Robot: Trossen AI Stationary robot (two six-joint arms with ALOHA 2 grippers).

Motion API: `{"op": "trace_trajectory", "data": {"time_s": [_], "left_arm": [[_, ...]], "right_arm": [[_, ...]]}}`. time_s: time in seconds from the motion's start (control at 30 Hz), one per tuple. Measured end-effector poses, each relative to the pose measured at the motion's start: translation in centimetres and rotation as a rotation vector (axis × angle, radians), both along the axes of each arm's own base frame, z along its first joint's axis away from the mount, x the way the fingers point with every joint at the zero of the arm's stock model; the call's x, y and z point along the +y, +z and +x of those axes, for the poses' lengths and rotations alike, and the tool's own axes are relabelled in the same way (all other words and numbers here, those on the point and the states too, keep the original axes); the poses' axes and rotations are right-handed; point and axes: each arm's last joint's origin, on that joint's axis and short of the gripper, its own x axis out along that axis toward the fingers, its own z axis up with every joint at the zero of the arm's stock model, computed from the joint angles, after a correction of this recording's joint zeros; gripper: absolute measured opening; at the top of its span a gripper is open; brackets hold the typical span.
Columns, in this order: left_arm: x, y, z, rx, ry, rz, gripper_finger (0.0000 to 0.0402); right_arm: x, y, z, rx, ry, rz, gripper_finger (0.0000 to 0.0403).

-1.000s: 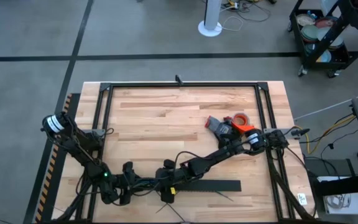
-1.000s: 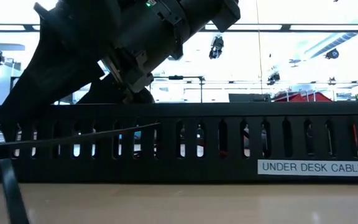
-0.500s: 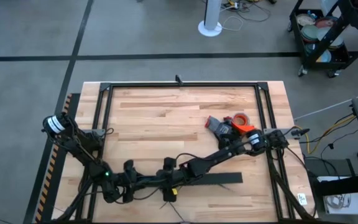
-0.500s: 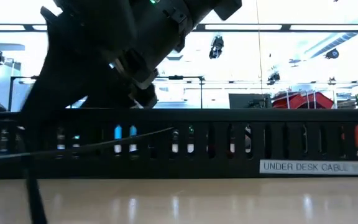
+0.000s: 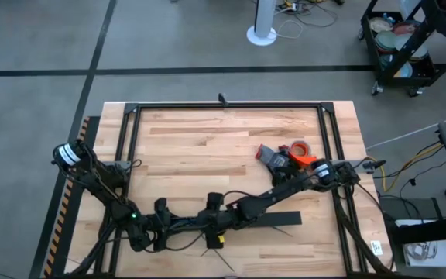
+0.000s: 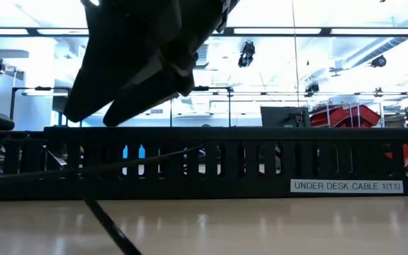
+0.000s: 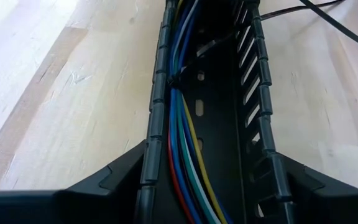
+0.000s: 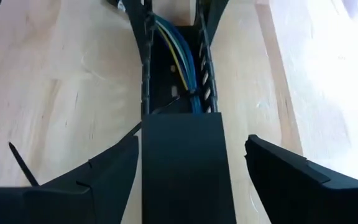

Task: Ziptie cables
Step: Insert the black cable duct cover into the black cable duct

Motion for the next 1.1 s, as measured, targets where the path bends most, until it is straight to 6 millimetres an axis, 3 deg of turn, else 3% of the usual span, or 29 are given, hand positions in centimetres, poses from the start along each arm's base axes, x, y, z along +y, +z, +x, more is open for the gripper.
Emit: {"op": "trace_trajectory", "data": {"time_s": [0.3, 0.63, 0.93, 1.1], "left_arm": [[0.0, 0.0, -0.1, 0.009, -0.008, 0.011, 0.0227], [0.0, -0.1, -0.1, 0.015, -0.014, 0.013, 0.0226], [0.0, -0.1, -0.1, 0.014, -0.013, 0.015, 0.0226], [0.4, -0.3, -0.2, 0.023, 0.028, -0.004, 0.0224]], "right_arm": [[-0.6, -0.4, 0.3, -0.017, 0.007, 0.014, 0.0296], [-0.9, -2.5, 0.6, -0.016, 0.0, 0.047, 0.0258], [-0.9, -2.4, 0.7, -0.022, 0.01, 0.048, 0.0218], [-0.8, -2.3, 0.9, -0.036, 0.088, 0.074, 0.0218]]}}
